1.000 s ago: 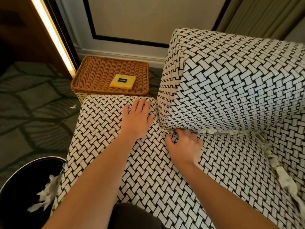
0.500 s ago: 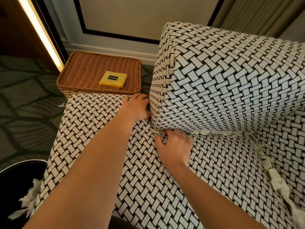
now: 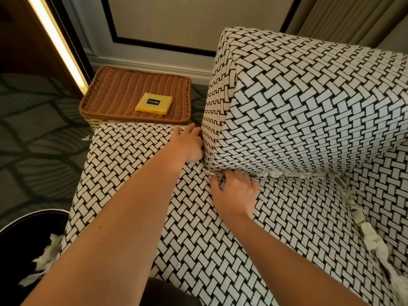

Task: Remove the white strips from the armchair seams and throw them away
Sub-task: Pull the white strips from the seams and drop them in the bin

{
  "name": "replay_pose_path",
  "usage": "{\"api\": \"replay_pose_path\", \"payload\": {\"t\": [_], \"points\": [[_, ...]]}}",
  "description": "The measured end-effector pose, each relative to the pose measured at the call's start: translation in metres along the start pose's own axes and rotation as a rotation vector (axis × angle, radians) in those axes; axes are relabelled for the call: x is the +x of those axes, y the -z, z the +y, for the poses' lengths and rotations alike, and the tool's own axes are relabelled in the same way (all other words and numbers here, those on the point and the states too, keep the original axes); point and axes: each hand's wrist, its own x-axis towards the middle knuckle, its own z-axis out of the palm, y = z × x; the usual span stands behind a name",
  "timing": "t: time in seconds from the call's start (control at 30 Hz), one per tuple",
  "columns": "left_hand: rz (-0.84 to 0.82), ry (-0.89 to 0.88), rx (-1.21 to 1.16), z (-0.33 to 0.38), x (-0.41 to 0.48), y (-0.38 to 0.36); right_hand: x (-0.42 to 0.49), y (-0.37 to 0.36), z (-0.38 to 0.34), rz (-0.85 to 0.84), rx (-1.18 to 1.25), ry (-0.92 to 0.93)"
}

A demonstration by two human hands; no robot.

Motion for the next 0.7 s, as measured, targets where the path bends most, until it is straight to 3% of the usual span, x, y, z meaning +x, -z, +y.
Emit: {"api": "replay_pose_path", "payload": {"t": [0.37, 0.7], "points": [[0.296, -0.135, -0.014, -0.005, -0.019, -0.033, 0.006, 0.007, 0.003, -0.092, 0.082, 0.000], [0.467, -0.224, -0.232, -0.001, -0.030, -0.033, 0.013, -0.005, 0.006, 0.007, 0.226, -0.028]]}}
